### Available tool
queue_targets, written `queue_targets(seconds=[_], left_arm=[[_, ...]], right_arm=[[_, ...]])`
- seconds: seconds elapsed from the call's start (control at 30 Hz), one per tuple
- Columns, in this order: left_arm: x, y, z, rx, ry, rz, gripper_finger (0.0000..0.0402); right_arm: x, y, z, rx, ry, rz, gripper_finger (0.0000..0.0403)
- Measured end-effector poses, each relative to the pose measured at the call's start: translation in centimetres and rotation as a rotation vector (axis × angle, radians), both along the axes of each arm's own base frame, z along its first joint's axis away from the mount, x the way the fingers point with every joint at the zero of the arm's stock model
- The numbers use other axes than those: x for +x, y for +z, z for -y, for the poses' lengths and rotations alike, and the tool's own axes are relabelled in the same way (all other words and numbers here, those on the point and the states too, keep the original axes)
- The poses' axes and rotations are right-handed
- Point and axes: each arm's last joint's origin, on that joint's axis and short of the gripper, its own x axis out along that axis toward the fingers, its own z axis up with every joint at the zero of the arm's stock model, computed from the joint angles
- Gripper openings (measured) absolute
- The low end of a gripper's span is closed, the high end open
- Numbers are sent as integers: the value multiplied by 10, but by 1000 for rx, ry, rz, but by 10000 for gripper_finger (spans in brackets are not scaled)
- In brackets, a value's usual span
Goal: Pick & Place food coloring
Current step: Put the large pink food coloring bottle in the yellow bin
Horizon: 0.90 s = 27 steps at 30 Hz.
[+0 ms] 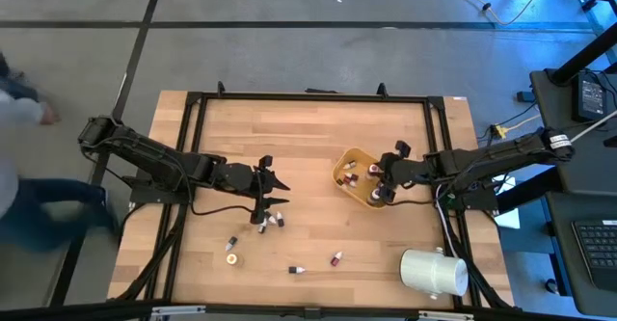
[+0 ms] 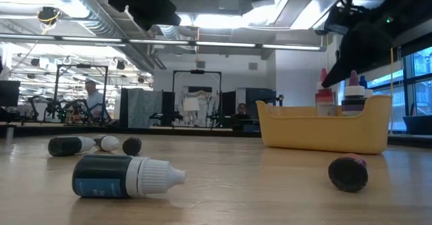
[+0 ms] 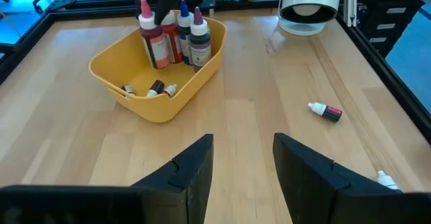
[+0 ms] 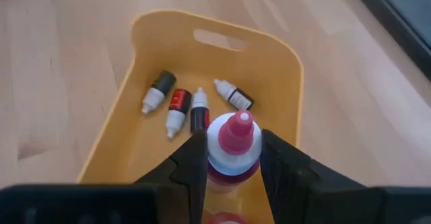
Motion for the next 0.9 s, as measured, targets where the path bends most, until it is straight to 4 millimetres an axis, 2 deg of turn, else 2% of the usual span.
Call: queue_targets(seconds=[0.2, 0.73, 0.9], left_arm=[[0, 0, 0, 0, 0, 0, 154], [0, 0, 0, 0, 0, 0, 154], [0, 0, 0, 0, 0, 0, 151]], right_arm=[[-1, -6, 5, 70, -2, -18, 119], [-4, -10, 8, 52, 1, -61, 120], [-3, -9, 8, 53, 2, -46, 131]])
